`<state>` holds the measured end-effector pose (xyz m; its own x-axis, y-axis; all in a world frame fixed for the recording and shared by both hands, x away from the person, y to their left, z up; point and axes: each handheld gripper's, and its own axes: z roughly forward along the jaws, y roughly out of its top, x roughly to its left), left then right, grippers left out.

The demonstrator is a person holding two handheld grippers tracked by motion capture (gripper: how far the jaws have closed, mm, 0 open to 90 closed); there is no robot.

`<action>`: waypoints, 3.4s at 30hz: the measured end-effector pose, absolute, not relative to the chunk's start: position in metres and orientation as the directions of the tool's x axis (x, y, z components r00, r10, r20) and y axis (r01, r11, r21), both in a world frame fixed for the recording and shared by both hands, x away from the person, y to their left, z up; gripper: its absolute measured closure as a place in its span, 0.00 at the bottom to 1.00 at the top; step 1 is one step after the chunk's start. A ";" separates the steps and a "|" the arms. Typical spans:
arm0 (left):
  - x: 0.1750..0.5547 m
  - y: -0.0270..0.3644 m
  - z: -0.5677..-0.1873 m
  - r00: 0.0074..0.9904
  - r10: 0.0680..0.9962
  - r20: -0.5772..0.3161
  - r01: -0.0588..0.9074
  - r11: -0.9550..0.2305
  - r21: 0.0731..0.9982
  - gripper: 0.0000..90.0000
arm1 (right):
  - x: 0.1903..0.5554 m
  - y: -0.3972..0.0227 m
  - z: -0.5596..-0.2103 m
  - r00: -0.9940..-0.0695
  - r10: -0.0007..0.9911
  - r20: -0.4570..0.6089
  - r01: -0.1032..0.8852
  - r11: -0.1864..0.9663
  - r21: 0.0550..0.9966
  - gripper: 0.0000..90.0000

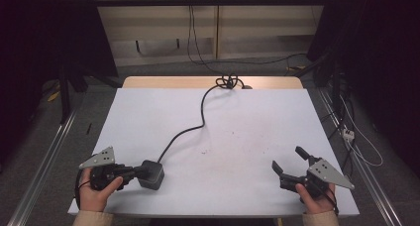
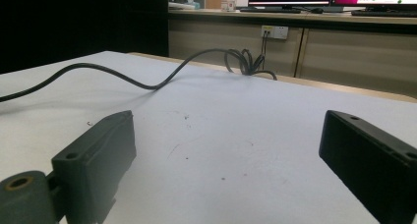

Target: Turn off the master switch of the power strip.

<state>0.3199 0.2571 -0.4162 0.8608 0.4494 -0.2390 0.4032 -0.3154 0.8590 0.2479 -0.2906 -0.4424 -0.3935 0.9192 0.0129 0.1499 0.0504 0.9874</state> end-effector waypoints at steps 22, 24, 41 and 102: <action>0.320 0.256 -0.417 0.863 0.447 -0.236 0.404 -0.331 0.853 1.00 | 0.248 -0.290 -0.442 -0.394 0.919 0.008 0.147 0.054 0.988 0.07; 0.320 0.256 -0.417 0.862 0.449 -0.237 0.407 -0.333 0.851 1.00 | 0.248 -0.291 -0.442 -0.394 0.919 0.006 0.147 0.056 0.988 0.07; 0.322 0.256 -0.420 0.865 0.436 -0.249 0.412 -0.333 0.848 1.00 | 0.248 -0.290 -0.442 -0.394 0.919 0.005 0.147 0.058 0.987 0.07; 0.319 0.257 -0.421 0.855 0.454 -0.251 0.425 -0.335 0.841 1.00 | 0.247 -0.290 -0.443 -0.390 0.921 0.005 0.149 0.057 0.987 0.07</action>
<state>0.3188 0.2567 -0.4215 0.8549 0.4538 -0.2513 0.4251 -0.3353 0.8408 0.2474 -0.2905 -0.4428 -0.3900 0.9208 0.0055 0.1489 0.0572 0.9872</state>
